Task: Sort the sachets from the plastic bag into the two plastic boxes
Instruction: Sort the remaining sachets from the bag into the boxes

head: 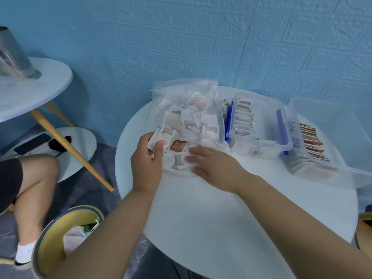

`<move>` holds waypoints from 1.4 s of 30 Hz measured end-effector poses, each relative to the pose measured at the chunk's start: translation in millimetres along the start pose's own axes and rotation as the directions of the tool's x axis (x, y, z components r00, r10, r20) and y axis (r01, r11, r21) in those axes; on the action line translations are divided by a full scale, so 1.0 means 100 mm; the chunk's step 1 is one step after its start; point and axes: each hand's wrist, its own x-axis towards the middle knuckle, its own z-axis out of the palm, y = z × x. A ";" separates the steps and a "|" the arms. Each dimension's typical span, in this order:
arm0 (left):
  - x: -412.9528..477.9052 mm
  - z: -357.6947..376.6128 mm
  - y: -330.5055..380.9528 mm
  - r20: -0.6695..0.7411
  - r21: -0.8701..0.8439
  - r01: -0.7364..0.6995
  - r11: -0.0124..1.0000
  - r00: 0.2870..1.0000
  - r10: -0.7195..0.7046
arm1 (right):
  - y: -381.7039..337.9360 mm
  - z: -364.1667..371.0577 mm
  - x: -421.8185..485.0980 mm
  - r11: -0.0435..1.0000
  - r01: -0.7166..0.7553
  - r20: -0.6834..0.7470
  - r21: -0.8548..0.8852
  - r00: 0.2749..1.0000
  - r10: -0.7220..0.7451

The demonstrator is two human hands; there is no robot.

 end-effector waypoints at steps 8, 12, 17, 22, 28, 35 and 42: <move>-0.02 0.04 0.00 0.137 0.015 -0.120 0.993 0.984 0.117 | 0.05 0.00 -0.14 0.965 -0.111 -0.218 0.239 0.962 0.165; -0.02 0.04 -0.03 0.152 0.030 -0.146 0.989 0.978 0.140 | -0.03 -0.02 0.00 0.965 -0.218 -0.031 0.144 0.974 0.225; -0.02 0.04 -0.03 0.173 0.050 -0.149 0.988 0.975 0.138 | -0.08 -0.09 0.09 0.957 -0.250 0.030 0.147 0.968 0.248; -0.02 0.04 -0.02 0.197 0.072 -0.154 0.985 0.971 0.137 | -0.13 -0.21 0.10 0.946 -0.263 -0.030 0.192 0.961 0.273; 0.00 0.03 -0.04 0.222 0.042 -0.163 0.986 0.964 0.150 | -0.09 -0.27 -0.01 0.904 -0.219 -0.038 0.367 0.967 0.250; -0.08 0.11 0.03 0.302 -0.044 -0.138 0.989 0.942 0.145 | -0.07 -0.34 -0.26 0.707 -0.108 -0.233 0.699 0.900 0.368; -0.39 0.54 0.46 0.454 -0.199 0.048 0.979 0.890 0.049 | 0.07 -0.33 -0.68 0.579 -0.061 -0.321 0.813 0.783 0.533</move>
